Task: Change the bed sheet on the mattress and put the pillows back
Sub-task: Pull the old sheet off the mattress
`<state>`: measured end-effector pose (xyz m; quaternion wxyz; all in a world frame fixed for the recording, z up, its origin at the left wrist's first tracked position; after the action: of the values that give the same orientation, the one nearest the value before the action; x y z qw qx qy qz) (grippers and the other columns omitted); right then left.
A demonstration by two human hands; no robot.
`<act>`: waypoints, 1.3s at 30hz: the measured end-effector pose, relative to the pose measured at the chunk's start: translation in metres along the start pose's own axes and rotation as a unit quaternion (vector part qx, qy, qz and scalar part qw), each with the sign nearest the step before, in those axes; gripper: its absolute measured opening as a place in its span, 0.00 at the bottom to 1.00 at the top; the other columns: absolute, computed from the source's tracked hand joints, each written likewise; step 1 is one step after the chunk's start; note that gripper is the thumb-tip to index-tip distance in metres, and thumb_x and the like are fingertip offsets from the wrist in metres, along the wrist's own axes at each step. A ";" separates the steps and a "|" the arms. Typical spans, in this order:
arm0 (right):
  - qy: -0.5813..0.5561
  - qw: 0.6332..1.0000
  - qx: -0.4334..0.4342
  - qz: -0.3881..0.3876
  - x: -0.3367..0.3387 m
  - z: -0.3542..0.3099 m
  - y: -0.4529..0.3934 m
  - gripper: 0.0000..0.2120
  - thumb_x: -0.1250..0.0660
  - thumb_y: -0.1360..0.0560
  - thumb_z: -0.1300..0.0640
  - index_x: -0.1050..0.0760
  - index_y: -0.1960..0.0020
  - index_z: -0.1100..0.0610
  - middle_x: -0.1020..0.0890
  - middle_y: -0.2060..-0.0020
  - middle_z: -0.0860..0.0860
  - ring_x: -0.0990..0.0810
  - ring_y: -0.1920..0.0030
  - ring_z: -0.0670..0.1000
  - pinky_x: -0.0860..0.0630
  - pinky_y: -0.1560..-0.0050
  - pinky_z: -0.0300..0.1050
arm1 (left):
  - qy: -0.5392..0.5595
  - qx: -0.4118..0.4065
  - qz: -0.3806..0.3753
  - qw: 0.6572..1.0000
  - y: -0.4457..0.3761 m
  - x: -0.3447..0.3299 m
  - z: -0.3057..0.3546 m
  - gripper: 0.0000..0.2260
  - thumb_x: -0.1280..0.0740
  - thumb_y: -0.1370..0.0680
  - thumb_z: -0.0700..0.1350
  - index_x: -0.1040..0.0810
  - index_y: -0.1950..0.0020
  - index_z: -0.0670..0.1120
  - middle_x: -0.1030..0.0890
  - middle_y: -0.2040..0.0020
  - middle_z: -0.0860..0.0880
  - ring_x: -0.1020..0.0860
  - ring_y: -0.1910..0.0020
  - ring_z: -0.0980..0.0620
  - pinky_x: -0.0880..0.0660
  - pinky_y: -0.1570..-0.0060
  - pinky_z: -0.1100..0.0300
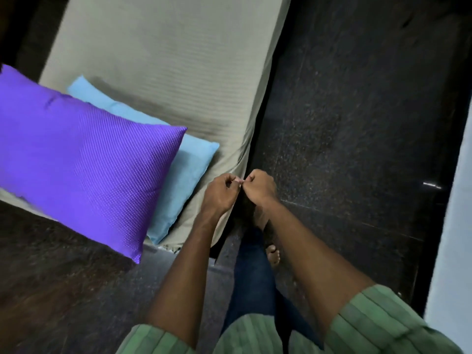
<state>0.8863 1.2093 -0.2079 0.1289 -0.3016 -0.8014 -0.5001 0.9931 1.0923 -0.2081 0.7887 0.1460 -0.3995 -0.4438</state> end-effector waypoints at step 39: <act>0.145 0.985 0.088 -0.025 0.580 -0.494 -0.584 0.22 0.40 0.18 0.46 0.21 0.35 0.60 0.19 0.36 0.60 0.21 0.35 0.62 0.25 0.39 0.51 | 0.129 0.066 0.140 0.980 -0.622 0.124 0.654 0.10 0.38 0.25 0.45 0.17 0.55 0.54 0.14 0.53 0.55 0.16 0.51 0.51 0.20 0.44 0.49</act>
<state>0.0260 0.7950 -0.1051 0.2572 -0.1935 -0.8224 -0.4692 0.1684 0.7218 -0.0928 0.8765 0.1965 -0.3393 -0.2795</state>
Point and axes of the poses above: each hand's wrist, its own y-axis away from the middle knuckle, its own x-axis out of the back of the hand, z = x × y, the point moved 10 cm from there along -y, towards the middle knuckle
